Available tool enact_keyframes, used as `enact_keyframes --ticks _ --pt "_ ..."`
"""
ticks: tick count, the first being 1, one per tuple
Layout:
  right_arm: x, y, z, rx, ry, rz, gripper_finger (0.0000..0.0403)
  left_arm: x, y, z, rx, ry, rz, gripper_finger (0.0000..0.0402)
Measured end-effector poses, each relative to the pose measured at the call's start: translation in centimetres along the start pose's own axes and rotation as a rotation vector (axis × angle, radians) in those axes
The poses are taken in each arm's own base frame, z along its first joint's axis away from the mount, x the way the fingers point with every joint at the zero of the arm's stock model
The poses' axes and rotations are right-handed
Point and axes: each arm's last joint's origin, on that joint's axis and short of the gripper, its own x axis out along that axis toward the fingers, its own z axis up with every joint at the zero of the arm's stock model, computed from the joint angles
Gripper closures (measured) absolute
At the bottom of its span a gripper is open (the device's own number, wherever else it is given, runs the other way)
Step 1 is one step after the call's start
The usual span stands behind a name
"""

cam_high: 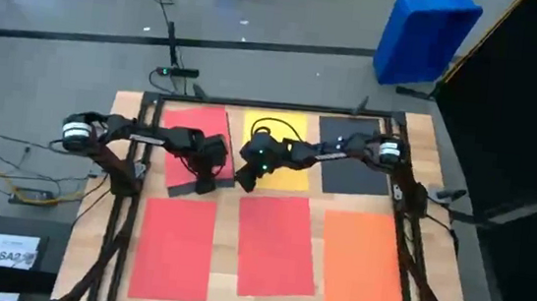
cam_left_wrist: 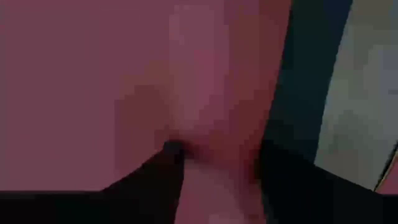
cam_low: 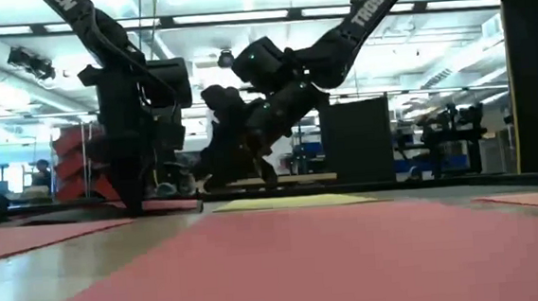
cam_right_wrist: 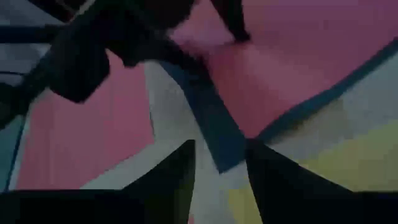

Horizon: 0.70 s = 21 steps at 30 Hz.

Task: Organize paper
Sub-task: Stack the red paper on top of the red paper

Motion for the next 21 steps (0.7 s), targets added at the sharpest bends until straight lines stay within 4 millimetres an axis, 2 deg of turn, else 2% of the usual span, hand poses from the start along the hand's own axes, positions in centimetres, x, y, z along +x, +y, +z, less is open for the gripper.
enact_keyframes --ticks 14,21 --pt "-0.6 -1.9 0.7 0.082 -0.028 -0.097 0.0286 -0.1 -0.1 0.1 0.003 -0.008 -0.023 0.0224" --pt "0.5 -2.3 1.0 0.093 -0.028 -0.078 0.0286 -0.1 -0.1 0.2 0.001 -0.019 -0.031 0.0224"
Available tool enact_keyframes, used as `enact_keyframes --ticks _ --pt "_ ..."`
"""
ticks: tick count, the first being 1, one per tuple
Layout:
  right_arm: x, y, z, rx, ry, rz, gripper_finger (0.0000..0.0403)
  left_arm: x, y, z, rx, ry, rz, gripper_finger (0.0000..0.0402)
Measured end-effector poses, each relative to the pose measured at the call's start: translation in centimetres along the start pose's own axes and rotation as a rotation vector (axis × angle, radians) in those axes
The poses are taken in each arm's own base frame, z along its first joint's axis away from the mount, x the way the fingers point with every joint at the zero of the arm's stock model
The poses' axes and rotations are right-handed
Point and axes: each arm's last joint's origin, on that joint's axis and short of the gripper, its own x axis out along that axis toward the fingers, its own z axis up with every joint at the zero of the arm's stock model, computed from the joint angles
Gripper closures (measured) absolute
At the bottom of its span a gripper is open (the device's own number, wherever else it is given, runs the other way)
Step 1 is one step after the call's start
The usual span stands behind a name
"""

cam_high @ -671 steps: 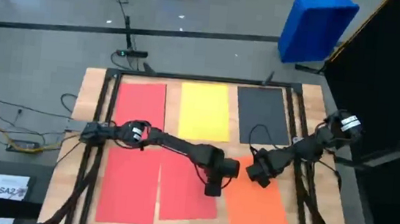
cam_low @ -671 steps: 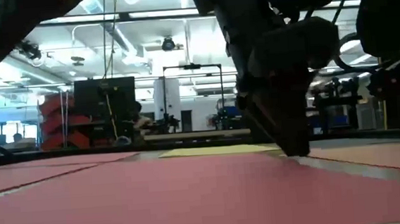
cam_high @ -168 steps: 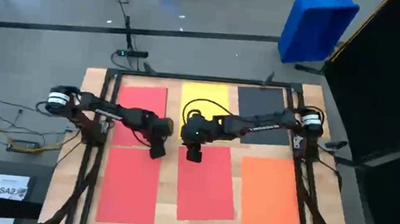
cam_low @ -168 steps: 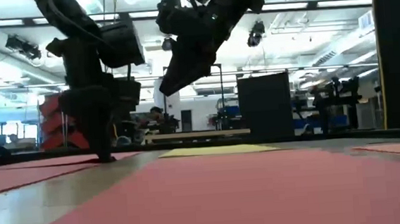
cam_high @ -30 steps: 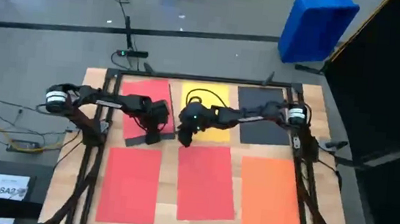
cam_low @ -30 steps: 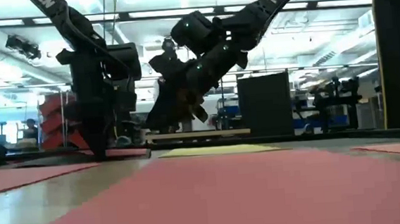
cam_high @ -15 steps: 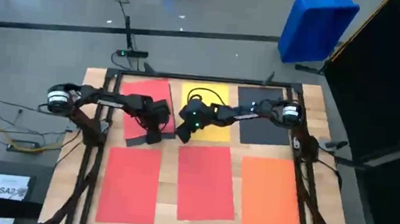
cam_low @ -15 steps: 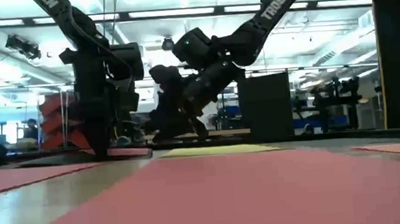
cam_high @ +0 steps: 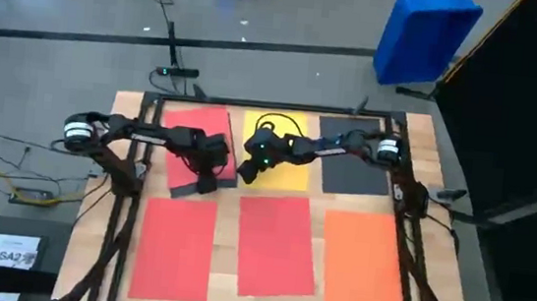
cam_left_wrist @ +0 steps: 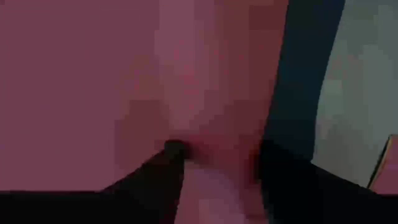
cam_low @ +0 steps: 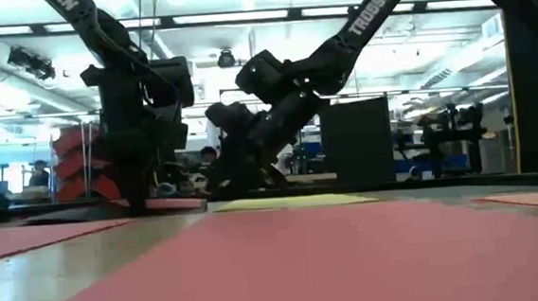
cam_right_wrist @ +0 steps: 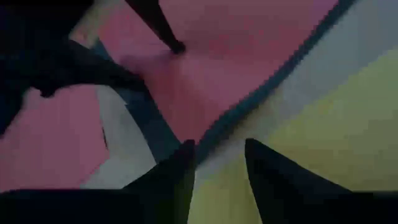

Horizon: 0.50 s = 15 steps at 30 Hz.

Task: Organize paper
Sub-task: Stack the red paper on top of the red paper

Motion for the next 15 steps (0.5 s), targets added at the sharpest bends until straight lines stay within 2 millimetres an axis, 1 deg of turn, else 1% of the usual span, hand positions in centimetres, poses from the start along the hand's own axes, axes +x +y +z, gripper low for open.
enact_keyframes --ticks 5,10,15 --pt "1.4 -0.4 -0.5 0.015 0.052 0.020 0.0286 0.0 -0.1 0.0 -0.002 -0.003 -0.026 0.0224" --pt "1.4 -0.3 -0.4 0.008 0.062 0.044 0.0286 0.0 -0.1 0.1 -0.003 -0.007 -0.038 0.0224" --pt "1.2 0.1 0.0 -0.003 0.053 0.108 0.0286 0.0 -0.1 0.1 -0.002 -0.010 -0.041 0.0224"
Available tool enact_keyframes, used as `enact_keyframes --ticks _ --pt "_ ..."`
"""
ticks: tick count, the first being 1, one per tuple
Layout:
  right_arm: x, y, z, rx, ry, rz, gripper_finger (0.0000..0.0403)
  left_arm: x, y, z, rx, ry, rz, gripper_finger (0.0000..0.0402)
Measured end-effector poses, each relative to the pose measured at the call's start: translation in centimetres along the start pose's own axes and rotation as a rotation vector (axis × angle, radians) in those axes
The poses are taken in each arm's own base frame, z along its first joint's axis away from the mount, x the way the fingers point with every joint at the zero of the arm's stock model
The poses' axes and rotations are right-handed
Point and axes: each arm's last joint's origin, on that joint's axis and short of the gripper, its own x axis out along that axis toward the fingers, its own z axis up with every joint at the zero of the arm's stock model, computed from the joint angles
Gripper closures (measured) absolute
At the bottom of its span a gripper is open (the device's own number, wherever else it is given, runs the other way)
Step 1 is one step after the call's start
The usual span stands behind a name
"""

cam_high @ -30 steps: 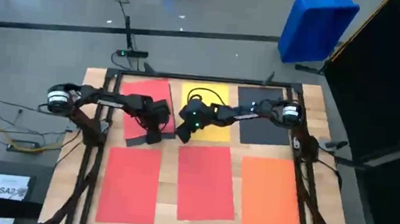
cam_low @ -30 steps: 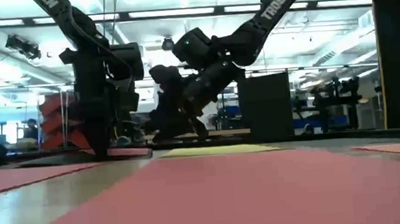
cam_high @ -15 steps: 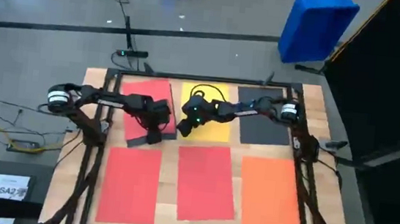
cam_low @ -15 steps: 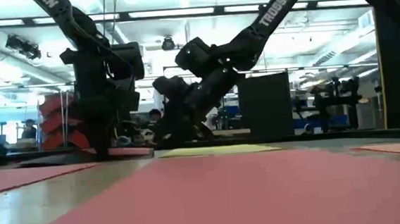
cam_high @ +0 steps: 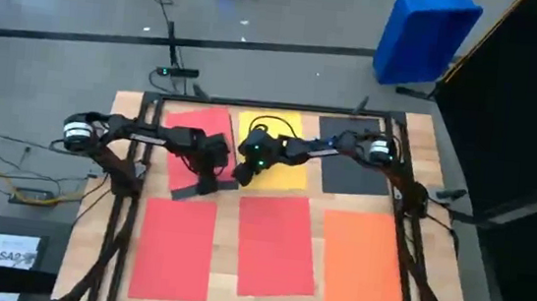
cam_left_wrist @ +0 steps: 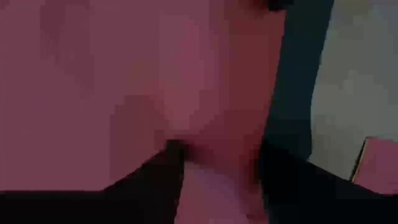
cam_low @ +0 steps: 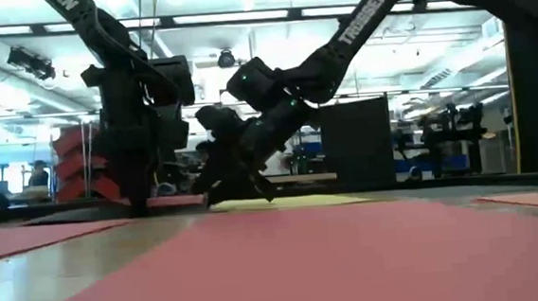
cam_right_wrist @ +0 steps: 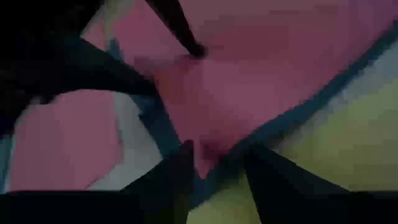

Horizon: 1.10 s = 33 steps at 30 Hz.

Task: Organize paper
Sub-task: Stack the red paper on top of the red paper

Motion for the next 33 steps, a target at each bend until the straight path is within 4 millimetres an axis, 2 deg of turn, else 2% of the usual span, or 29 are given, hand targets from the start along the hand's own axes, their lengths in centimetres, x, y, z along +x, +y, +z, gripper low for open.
enact_keyframes --ticks 6,15,22,33 --pt "0.0 0.2 0.1 -0.009 -0.003 0.031 0.0295 0.0 0.0 0.0 0.001 0.000 -0.002 0.0225" --pt "0.0 0.3 0.2 -0.030 -0.009 0.043 0.0396 -0.1 -0.1 -0.4 0.007 0.037 -0.028 0.0225" --pt "0.0 0.4 0.3 -0.038 -0.010 0.061 0.0402 -1.1 -0.3 -0.7 0.019 0.045 -0.065 0.0223" --pt "-0.1 0.9 0.5 -0.051 -0.005 0.143 0.0403 -3.2 -0.5 1.0 0.031 0.021 -0.065 0.0223"
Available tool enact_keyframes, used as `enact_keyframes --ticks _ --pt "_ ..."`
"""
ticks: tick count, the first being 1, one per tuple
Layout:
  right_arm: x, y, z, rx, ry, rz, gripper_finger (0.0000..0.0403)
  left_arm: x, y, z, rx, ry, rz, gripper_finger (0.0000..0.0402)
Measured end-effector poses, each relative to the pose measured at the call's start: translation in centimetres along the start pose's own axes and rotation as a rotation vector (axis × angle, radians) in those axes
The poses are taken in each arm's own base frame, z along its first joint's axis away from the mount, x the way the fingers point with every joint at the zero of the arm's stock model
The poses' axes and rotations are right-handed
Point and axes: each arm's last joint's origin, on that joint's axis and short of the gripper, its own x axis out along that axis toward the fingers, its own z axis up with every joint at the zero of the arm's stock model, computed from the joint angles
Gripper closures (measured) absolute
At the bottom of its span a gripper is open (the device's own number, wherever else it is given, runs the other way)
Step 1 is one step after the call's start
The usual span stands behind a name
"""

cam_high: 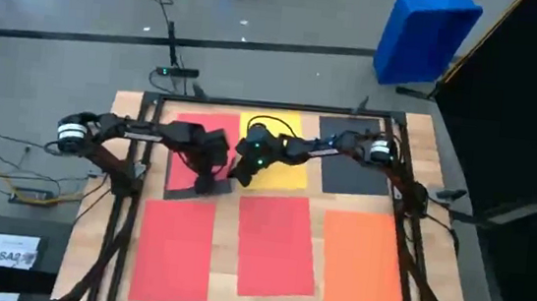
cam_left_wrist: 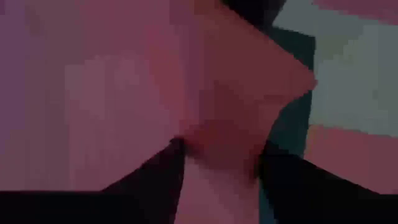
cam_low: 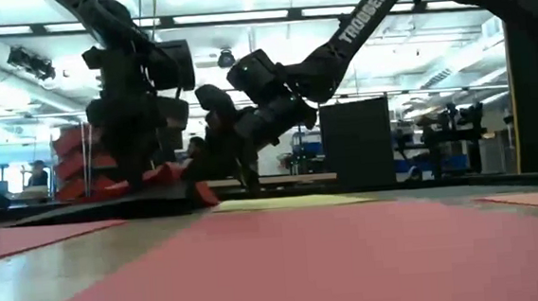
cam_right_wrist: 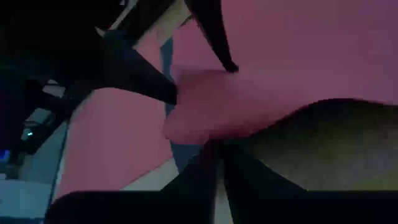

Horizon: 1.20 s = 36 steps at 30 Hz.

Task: Organize paper
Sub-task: Stack the red paper on top of the red paper

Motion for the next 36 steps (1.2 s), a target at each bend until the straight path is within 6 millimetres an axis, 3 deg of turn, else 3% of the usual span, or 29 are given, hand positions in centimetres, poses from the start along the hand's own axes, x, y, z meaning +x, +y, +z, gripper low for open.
enact_keyframes --ticks 7,21,26,36 --pt "0.0 -0.1 -0.1 0.015 0.005 -0.008 0.0403 -1.0 -0.1 0.6 0.024 0.002 0.005 0.0223" --pt "-0.1 -0.2 0.1 0.016 -0.004 -0.012 0.0403 -1.0 -0.3 1.5 0.012 -0.085 0.016 0.0223" --pt "-0.1 -0.2 0.1 0.031 -0.006 -0.013 0.0403 -0.8 -1.6 1.8 0.024 -0.104 0.062 0.0223" --pt "-0.1 -0.1 0.1 0.024 -0.003 -0.005 0.0403 -1.0 -5.7 1.6 0.073 -0.198 0.354 0.0223"
